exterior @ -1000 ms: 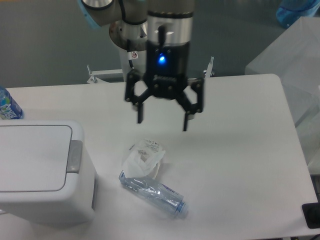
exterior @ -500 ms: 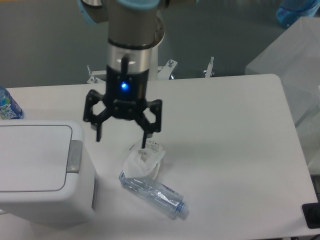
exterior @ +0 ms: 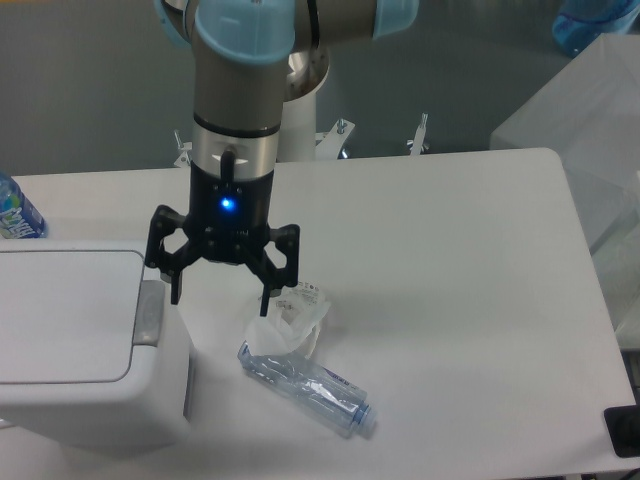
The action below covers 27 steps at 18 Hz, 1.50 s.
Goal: Open the trash can
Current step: 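Lower the gripper onto the grey button on the trash can lid, then press the grey lid button with the gripper fingers to pop the lid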
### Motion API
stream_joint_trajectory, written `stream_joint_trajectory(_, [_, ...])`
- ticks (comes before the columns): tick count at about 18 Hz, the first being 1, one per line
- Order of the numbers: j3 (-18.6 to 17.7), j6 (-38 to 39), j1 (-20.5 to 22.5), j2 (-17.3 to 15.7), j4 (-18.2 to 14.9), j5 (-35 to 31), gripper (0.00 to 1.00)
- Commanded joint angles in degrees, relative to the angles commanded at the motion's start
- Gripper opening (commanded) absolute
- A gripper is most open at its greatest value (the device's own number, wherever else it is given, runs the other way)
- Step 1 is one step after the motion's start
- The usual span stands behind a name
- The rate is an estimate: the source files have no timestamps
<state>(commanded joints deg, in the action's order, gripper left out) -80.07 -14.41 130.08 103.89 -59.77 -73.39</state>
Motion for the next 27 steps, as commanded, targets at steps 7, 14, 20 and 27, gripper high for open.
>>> stream_joint_trajectory(7, [0.2, 0.2, 0.0, 0.4, 0.0, 0.1, 1.00])
stream_joint_trajectory(14, [0.2, 1.1, -0.8, 1.0, 0.0, 0.1, 1.00])
stream_joint_trajectory(20, [0.2, 2.2, -1.8, 1.5, 0.0, 0.0, 1.00])
stream_joint_trajectory(27, [0.6, 2.5, -1.8, 1.9, 0.0, 0.0, 1.00])
